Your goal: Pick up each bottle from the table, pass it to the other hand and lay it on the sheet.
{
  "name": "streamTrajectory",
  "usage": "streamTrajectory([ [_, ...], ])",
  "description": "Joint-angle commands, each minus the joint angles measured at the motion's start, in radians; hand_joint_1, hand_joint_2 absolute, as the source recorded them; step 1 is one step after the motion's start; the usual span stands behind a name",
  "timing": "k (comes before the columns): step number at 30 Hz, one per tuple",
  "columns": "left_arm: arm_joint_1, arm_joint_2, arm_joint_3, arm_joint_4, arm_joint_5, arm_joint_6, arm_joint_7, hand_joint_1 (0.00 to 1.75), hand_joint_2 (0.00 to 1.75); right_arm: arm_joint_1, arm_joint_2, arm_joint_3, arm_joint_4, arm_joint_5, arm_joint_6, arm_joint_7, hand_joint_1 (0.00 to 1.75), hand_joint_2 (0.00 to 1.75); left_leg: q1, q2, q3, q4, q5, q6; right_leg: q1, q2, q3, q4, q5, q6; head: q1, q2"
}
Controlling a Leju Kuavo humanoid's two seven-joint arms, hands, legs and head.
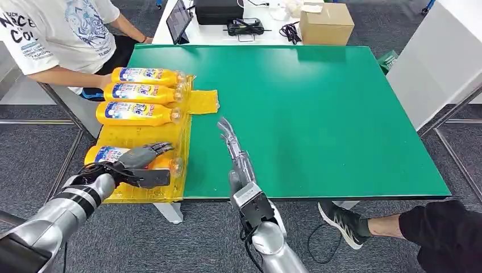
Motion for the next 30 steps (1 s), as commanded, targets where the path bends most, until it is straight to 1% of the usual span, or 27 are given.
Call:
streamTrajectory([
  [1,0.036,-0.019,0.008,0.035,-0.001,-0.016,0.001,0.0,1.75,-0.039,-0.024,0.022,0.062,0.0,0.0,0.004,0.0,0.0,0.0,0.002,0.004,-0.002,-0.001,-0.001,0.0,0.002,0.004,-0.001,0.0,-0.001,0.0,0.0],
  [2,0.036,-0.019,0.008,0.035,-0.001,-0.016,0.001,0.0,1.75,-0.039,-0.024,0.022,0.062,0.0,0.0,0.004,0.0,0.0,0.0,0.003,0.008,-0.002,-0.002,-0.001,0.0,0.002,0.006,-0.002,-0.001,-0.002,0.0,0.0],
  [3,0.047,-0.022,0.039,0.023,0.027,-0.016,-0.001,0.0,0.0,-0.039,-0.024,0.021,0.062,0.0,0.0,0.005,0.0,0.0,0.0,0.002,0.007,-0.002,-0.001,-0.001,0.0,0.002,0.006,-0.002,-0.001,-0.002,0.0,0.0],
  [5,0.065,-0.036,0.089,0.005,0.08,-0.054,-0.012,0.0,0.0,-0.04,-0.024,0.022,0.068,0.002,0.001,0.009,0.0,0.0,0.0,0.002,0.005,-0.002,-0.001,0.0,0.0,0.002,0.004,-0.001,0.0,-0.001,0.0,0.0],
  [6,0.072,-0.038,0.108,-0.005,0.107,-0.081,-0.02,0.0,0.0,-0.043,-0.022,0.024,0.076,0.002,0.002,0.01,0.0,0.0,0.0,0.003,0.007,-0.002,-0.001,-0.001,0.0,0.002,0.006,-0.002,-0.001,-0.002,0.0,0.0],
  [8,0.081,-0.033,0.142,-0.023,0.16,-0.131,-0.04,0.0,0.0,-0.05,-0.02,0.031,0.092,0.004,0.004,0.011,0.0,0.0,0.0,0.002,0.005,-0.002,-0.001,0.0,0.0,0.002,0.004,-0.001,0.0,-0.001,0.0,0.0],
  [9,0.09,-0.032,0.157,-0.038,0.176,-0.137,-0.044,0.0,0.0,-0.053,-0.019,0.034,0.098,0.003,0.006,0.011,0.0,0.0,0.0,0.003,0.009,-0.003,-0.002,-0.001,0.0,0.003,0.007,-0.002,-0.001,-0.002,0.0,0.0],
  [12,0.101,-0.033,0.172,-0.05,0.192,-0.142,-0.045,0.0,0.0,-0.056,-0.019,0.036,0.104,0.003,0.007,0.011,0.0,0.0,0.0,0.002,0.006,-0.002,-0.001,-0.001,0.0,0.002,0.006,-0.001,-0.001,-0.001,0.0,0.0],
  [13,0.104,-0.034,0.176,-0.056,0.19,-0.136,-0.045,0.0,0.0,-0.056,-0.019,0.036,0.105,0.003,0.007,0.012,0.0,0.0,0.0,0.003,0.008,-0.002,-0.002,-0.001,0.0,0.003,0.007,-0.002,-0.001,-0.002,0.0,0.0],
  [14,0.111,-0.043,0.184,-0.065,0.171,-0.092,-0.033,0.0,0.0,-0.052,-0.019,0.034,0.104,0.005,0.004,0.017,0.0,0.0,0.0,0.003,0.01,-0.002,-0.002,-0.001,0.0,0.003,0.009,-0.002,-0.001,-0.002,0.0,0.0],
  [15,0.112,-0.051,0.184,-0.066,0.152,-0.06,-0.023,0.0,0.0,-0.05,-0.02,0.034,0.103,0.006,0.003,0.019,0.0,0.0,0.0,0.002,0.008,-0.002,-0.002,-0.001,0.0,0.002,0.008,-0.002,-0.001,-0.002,0.0,0.0],
  [16,0.126,-0.087,0.224,-0.075,0.114,0.052,-0.012,0.0,0.0,-0.043,-0.021,0.03,0.1,0.015,-0.001,0.027,0.0,0.0,0.0,0.0,0.007,-0.002,-0.001,-0.001,0.0,0.001,0.006,-0.002,-0.001,-0.001,0.0,0.0],
  [17,0.138,-0.114,0.252,-0.089,0.094,0.125,0.003,0.0,0.0,-0.038,-0.022,0.027,0.095,0.018,-0.002,0.029,0.0,0.0,0.001,0.002,0.011,-0.002,-0.003,-0.002,0.001,0.002,0.011,-0.003,-0.002,-0.003,0.0,0.0],
  [18,0.15,-0.147,0.285,-0.106,0.052,0.214,0.029,0.0,0.0,-0.029,-0.022,0.022,0.088,0.024,-0.004,0.034,0.0,0.0,0.0,-0.001,0.007,-0.002,-0.001,-0.001,0.0,-0.001,0.007,-0.002,-0.001,-0.001,0.0,0.0],
  [19,0.165,-0.182,0.331,-0.141,0.014,0.284,0.039,0.0,0.0,-0.021,-0.023,0.02,0.078,0.029,-0.002,0.037,0.0,0.0,0.0,-0.002,0.009,-0.003,-0.001,-0.001,0.0,-0.001,0.009,-0.003,-0.002,-0.002,0.0,0.0],
  [21,0.19,-0.22,0.407,-0.212,-0.019,0.355,0.049,0.0,0.0,-0.018,-0.024,0.023,0.077,0.041,0.0,0.049,0.0,0.0,0.0,-0.004,0.006,-0.002,-0.001,0.0,0.0,-0.004,0.007,-0.002,-0.002,-0.001,0.0,0.0],
  [22,0.208,-0.239,0.453,-0.268,-0.033,0.405,0.039,0.0,0.0,-0.018,-0.023,0.025,0.079,0.044,0.0,0.053,0.0,0.0,0.0,-0.003,0.004,-0.001,0.0,0.0,0.0,-0.003,0.004,-0.001,-0.001,-0.001,0.0,0.0],
  [24,0.229,-0.263,0.508,-0.338,-0.037,0.457,0.028,0.0,0.0,-0.019,-0.02,0.028,0.082,0.049,-0.004,0.06,0.0,0.0,0.001,-0.005,0.006,0.001,-0.002,-0.001,0.001,-0.005,0.007,-0.001,-0.004,-0.002,0.0,0.0],
  [26,0.254,-0.296,0.581,-0.417,-0.073,0.564,0.001,0.0,0.0,-0.021,-0.016,0.033,0.091,0.052,-0.007,0.067,0.0,0.0,0.0,-0.002,0.003,0.0,-0.002,-0.001,0.001,-0.002,0.004,-0.001,-0.002,-0.001,0.0,0.0],
  [27,0.26,-0.306,0.597,-0.44,-0.084,0.592,-0.005,0.0,0.0,-0.024,-0.014,0.036,0.096,0.054,-0.008,0.069,0.0,0.0,0.001,-0.002,0.009,0.0,-0.005,-0.001,0.001,-0.002,0.009,-0.001,-0.005,-0.003,0.0,0.0],
  [28,0.264,-0.306,0.6,-0.451,-0.089,0.589,-0.002,0.0,0.0,-0.025,-0.013,0.038,0.099,0.054,-0.01,0.07,0.0,0.0,0.0,-0.001,0.005,0.001,-0.003,-0.001,0.001,-0.001,0.005,-0.001,-0.003,-0.002,0.0,0.0],
  [30,0.266,-0.305,0.601,-0.451,-0.088,0.589,-0.003,0.0,0.0,-0.025,-0.012,0.038,0.099,0.054,-0.01,0.07,0.0,0.0,0.0,0.0,0.002,0.0,-0.002,-0.001,0.0,0.0,0.002,-0.001,-0.001,-0.001,0.0,0.0],
])
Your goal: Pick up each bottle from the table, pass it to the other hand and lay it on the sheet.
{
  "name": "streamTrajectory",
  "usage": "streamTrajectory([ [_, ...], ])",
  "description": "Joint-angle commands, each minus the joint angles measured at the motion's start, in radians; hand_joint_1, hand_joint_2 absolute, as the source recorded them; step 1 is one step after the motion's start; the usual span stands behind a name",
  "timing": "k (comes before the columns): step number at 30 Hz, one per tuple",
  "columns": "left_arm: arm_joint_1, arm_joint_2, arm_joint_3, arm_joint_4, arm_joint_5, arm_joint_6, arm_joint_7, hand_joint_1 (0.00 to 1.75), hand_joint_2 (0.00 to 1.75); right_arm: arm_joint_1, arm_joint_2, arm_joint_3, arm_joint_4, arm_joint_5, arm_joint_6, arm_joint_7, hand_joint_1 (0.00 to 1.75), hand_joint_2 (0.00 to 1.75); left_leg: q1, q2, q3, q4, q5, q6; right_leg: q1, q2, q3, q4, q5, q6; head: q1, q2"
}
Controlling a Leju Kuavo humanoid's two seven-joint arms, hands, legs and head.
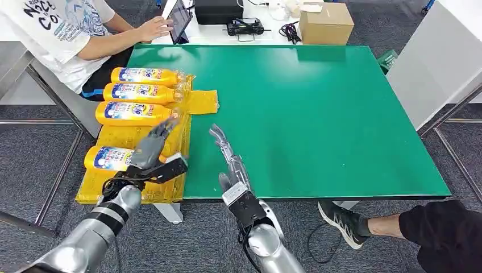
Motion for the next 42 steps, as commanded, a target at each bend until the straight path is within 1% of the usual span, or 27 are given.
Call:
streamTrajectory([
  [1,0.048,-0.097,0.199,-0.179,-0.039,0.083,-0.018,0.0,0.0,-0.026,-0.014,0.025,0.058,0.001,-0.01,0.012,0.0,0.0,0.001,0.001,0.004,0.0,-0.002,-0.001,0.001,0.001,0.004,0.0,-0.002,-0.002,0.0,0.0],
  [2,0.05,-0.096,0.2,-0.178,-0.039,0.083,-0.018,0.0,0.0,-0.026,-0.014,0.025,0.058,0.001,-0.01,0.012,0.0,0.0,0.001,0.001,0.003,-0.001,-0.001,-0.001,0.001,0.001,0.003,-0.001,-0.001,-0.002,0.0,0.0],
  [3,0.052,-0.104,0.219,-0.184,-0.079,0.187,-0.046,0.0,0.0,-0.027,-0.015,0.027,0.058,0.001,-0.009,0.012,0.0,0.0,0.001,0.002,0.006,-0.001,-0.003,-0.002,0.001,0.001,0.005,-0.001,-0.002,-0.002,0.0,0.0],
  [4,0.057,-0.123,0.25,-0.197,-0.107,0.303,-0.063,0.0,0.0,-0.031,-0.013,0.032,0.065,0.0,-0.008,0.015,0.0,0.0,0.001,0.001,0.003,-0.001,-0.001,-0.001,0.001,0.001,0.002,-0.001,-0.001,-0.002,0.0,0.0],
  [5,0.076,-0.152,0.314,-0.261,-0.161,0.332,-0.076,0.0,0.0,-0.034,-0.013,0.04,0.074,-0.001,-0.008,0.018,0.0,0.0,0.001,0.002,0.004,0.0,-0.002,-0.001,0.001,0.001,0.004,-0.001,-0.001,-0.002,0.0,0.0],
  [6,0.12,-0.257,0.498,-0.399,-0.306,0.332,-0.175,0.0,0.0,-0.042,-0.015,0.054,0.092,-0.004,-0.007,0.023,0.0,0.0,0.001,0.002,0.003,0.0,-0.002,-0.001,0.001,0.001,0.003,-0.001,-0.001,-0.002,0.0,0.0],
  [8,0.13,-0.29,0.498,-0.436,-0.181,0.332,-0.182,0.0,0.0,-0.04,-0.017,0.067,0.113,-0.009,-0.028,0.024,0.0,0.0,0.002,0.002,0.002,0.002,-0.003,-0.001,0.002,0.001,0.002,0.0,-0.002,-0.001,0.0,0.0],
  [9,0.121,-0.277,0.435,-0.381,0.052,0.313,-0.182,0.0,0.0,-0.03,-0.022,0.07,0.117,-0.007,-0.053,0.022,0.0,0.0,0.002,0.001,0.0,0.001,-0.002,0.0,0.002,0.001,0.001,0.0,-0.001,-0.001,0.0,0.0],
  [10,0.127,-0.279,0.413,-0.384,0.254,0.231,-0.171,0.0,0.0,-0.02,-0.03,0.071,0.113,-0.007,-0.075,0.02,0.0,0.0,0.002,0.002,0.002,0.002,-0.003,-0.001,0.002,0.001,0.002,0.0,-0.002,-0.001,0.0,0.0],
  [12,0.154,-0.268,0.37,-0.42,0.495,0.099,-0.134,0.0,0.0,0.0,-0.047,0.067,0.103,-0.011,-0.102,0.02,0.0,0.0,0.001,-0.001,0.007,-0.002,-0.003,-0.001,0.001,-0.002,0.008,-0.002,-0.003,-0.001,0.0,0.0],
  [16,0.183,-0.265,0.354,-0.45,0.76,-0.101,-0.039,0.0,0.0,0.039,-0.054,0.011,0.042,-0.019,-0.17,-0.015,0.0,0.0,0.001,0.0,0.005,-0.001,-0.003,-0.001,0.001,0.0,0.006,-0.002,-0.002,-0.002,0.0,0.0],
  [19,0.214,-0.258,0.351,-0.469,0.863,-0.17,0.011,0.0,0.0,0.113,-0.043,-0.062,-0.107,-0.016,-0.307,-0.074,0.0,0.0,0.0,-0.003,0.001,-0.001,-0.002,-0.001,0.0,-0.003,0.002,-0.001,-0.002,-0.001,0.0,0.0],
  [20,0.23,-0.254,0.349,-0.48,0.878,-0.181,0.018,0.0,0.0,0.138,-0.043,-0.082,-0.16,-0.011,-0.347,-0.083,0.0,0.0,0.0,-0.002,0.004,-0.001,-0.003,-0.001,0.0,-0.002,0.004,-0.001,-0.003,-0.002,0.0,0.0],
  [21,0.253,-0.256,0.354,-0.496,0.906,-0.196,0.03,0.0,0.0,0.171,-0.039,-0.114,-0.224,-0.004,-0.41,-0.101,0.0,1.75,0.0,-0.001,0.001,0.0,-0.003,-0.001,0.0,-0.001,0.001,-0.001,-0.002,-0.001,0.0,0.0],
  [22,0.268,-0.253,0.352,-0.506,0.911,-0.202,0.033,0.0,1.75,0.187,-0.044,-0.128,-0.26,0.0,-0.433,-0.105,0.0,1.75,0.0,0.0,0.005,-0.001,-0.004,-0.001,0.0,-0.001,0.005,-0.001,-0.004,-0.002,0.0,0.0],
  [23,0.288,-0.254,0.354,-0.524,0.919,-0.207,0.032,0.0,1.75,0.213,-0.038,-0.156,-0.306,0.005,-0.479,-0.118,0.0,1.75,0.0,-0.001,0.002,-0.001,-0.003,-0.001,0.0,-0.001,0.002,-0.001,-0.002,-0.001,0.0,0.0],
  [24,0.312,-0.252,0.35,-0.542,0.938,-0.23,0.04,0.0,1.75,0.239,-0.035,-0.187,-0.347,0.002,-0.51,-0.124,0.0,1.75,0.0,0.0,0.005,-0.001,-0.004,-0.001,0.0,-0.001,0.005,-0.001,-0.004,-0.002,0.0,0.0],
  [25,0.33,-0.248,0.344,-0.556,0.933,-0.234,0.036,0.0,1.75,0.254,-0.031,-0.211,-0.368,-0.007,-0.528,-0.133,0.0,1.75,0.0,-0.001,0.001,-0.001,-0.003,-0.001,0.0,-0.002,0.001,-0.001,-0.002,-0.001,0.0,0.0],
  [27,0.375,-0.237,0.327,-0.582,0.926,-0.252,0.039,0.0,1.75,0.284,-0.024,-0.256,-0.389,-0.024,-0.545,-0.145,0.0,1.75,0.0,-0.002,0.007,-0.001,-0.006,-0.001,0.0,-0.002,0.007,-0.001,-0.005,-0.002,0.0,0.0],
  [29,0.419,-0.238,0.321,-0.609,0.917,-0.27,0.033,0.0,1.75,0.303,-0.013,-0.287,-0.386,-0.033,-0.55,-0.162,0.0,1.75,0.0,0.0,0.002,-0.001,-0.004,-0.002,0.0,0.0,0.002,-0.002,-0.002,-0.001,0.0,0.0],
  [30,0.434,-0.238,0.321,-0.619,0.916,-0.274,0.03,0.0,1.75,0.306,-0.014,-0.291,-0.382,-0.038,-0.544,-0.168,0.0,1.75,0.0,0.0,0.004,-0.001,-0.006,-0.002,0.0,0.0,0.004,-0.002,-0.003,-0.001,0.0,0.0],
  [35,0.441,-0.233,0.312,-0.632,0.892,-0.273,0.014,0.0,1.75,0.306,-0.009,-0.294,-0.369,-0.028,-0.559,-0.168,0.0,1.75,0.0,0.0,0.003,0.0,-0.006,-0.003,0.0,0.0,0.002,-0.001,-0.004,-0.003,0.0,0.0],
  [36,0.471,-0.232,0.308,-0.663,0.886,-0.284,-0.001,0.0,1.75,0.315,-0.013,-0.303,-0.363,-0.022,-0.568,-0.168,0.0,1.75,0.0,0.0,0.005,-0.001,-0.007,-0.003,0.001,0.0,0.004,-0.001,-0.004,-0.003,0.0,0.0],
  [37,0.498,-0.227,0.3,-0.693,0.867,-0.284,-0.023,0.0,1.75,0.323,-0.016,-0.312,-0.358,-0.021,-0.572,-0.168,0.0,1.75,0.0,0.0,0.001,-0.001,-0.005,-0.002,0.0,0.0,0.0,-0.002,-0.003,-0.002,0.0,0.0],
  [38,0.526,-0.224,0.296,-0.725,0.844,-0.278,-0.041,0.0,1.75,0.329,-0.018,-0.322,-0.349,-0.018,-0.57,-0.166,0.0,1.75,0.001,0.001,0.005,-0.001,-0.007,-0.003,0.001,0.001,0.004,-0.002,-0.004,-0.003,0.0,0.0],
  [39,0.568,-0.218,0.289,-0.763,0.83,-0.287,-0.044,0.0,1.75,0.34,-0.015,-0.34,-0.336,-0.022,-0.555,-0.155,0.0,1.75,0.0,0.001,0.003,-0.001,-0.006,-0.003,0.001,0.001,0.002,-0.002,-0.003,-0.002,0.0,0.0],
  [42,0.664,-0.214,0.272,-0.83,0.771,-0.285,-0.071,0.0,1.75,0.36,-0.005,-0.383,-0.277,-0.025,-0.513,-0.137,0.0,1.75,0.0,0.004,0.007,-0.002,-0.008,-0.003,0.001,0.003,0.006,-0.003,-0.004,-0.003,0.0,0.0],
])
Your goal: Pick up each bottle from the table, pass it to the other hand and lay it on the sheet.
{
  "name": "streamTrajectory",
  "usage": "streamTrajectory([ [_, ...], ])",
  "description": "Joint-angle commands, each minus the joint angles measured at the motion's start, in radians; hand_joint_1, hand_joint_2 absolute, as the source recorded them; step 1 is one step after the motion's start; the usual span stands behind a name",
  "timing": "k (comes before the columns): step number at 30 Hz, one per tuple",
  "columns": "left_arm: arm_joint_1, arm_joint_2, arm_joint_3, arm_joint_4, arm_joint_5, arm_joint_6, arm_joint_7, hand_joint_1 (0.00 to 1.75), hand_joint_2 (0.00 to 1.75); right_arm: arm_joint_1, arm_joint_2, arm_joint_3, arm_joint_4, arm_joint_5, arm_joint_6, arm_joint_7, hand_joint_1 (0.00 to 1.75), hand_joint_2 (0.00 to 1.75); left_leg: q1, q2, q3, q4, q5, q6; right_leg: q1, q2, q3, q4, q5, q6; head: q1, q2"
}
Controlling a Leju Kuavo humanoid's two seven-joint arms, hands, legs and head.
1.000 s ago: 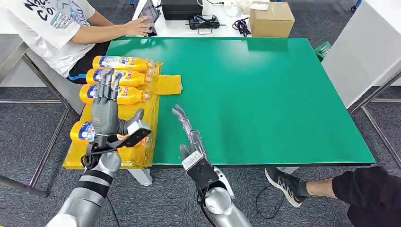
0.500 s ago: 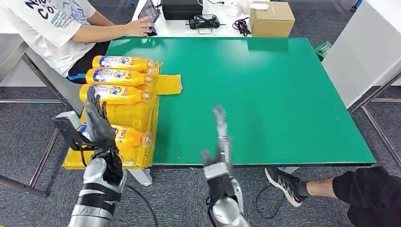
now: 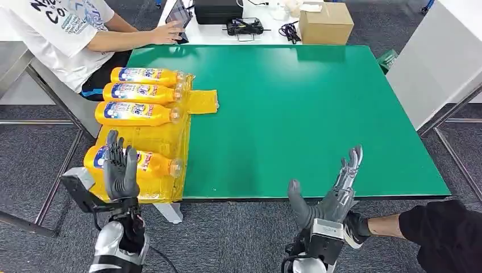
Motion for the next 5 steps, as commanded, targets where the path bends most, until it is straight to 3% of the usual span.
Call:
streamTrajectory([
  [1,0.225,0.047,-0.069,-0.192,-0.123,0.002,-0.069,0.0,1.75,0.055,0.007,-0.141,0.106,0.005,0.058,0.036,0.0,1.75,0.0,0.003,0.006,-0.002,-0.003,-0.001,0.0,0.002,0.006,-0.002,-0.002,-0.001,0.0,0.0],
  [5,0.287,0.038,-0.101,-0.217,-0.143,0.023,-0.087,0.0,1.75,0.067,0.02,-0.147,0.15,0.017,0.065,0.029,0.0,1.75,0.001,0.003,0.011,-0.003,-0.006,-0.001,0.001,0.003,0.01,-0.003,-0.005,-0.003,0.0,0.0],
])
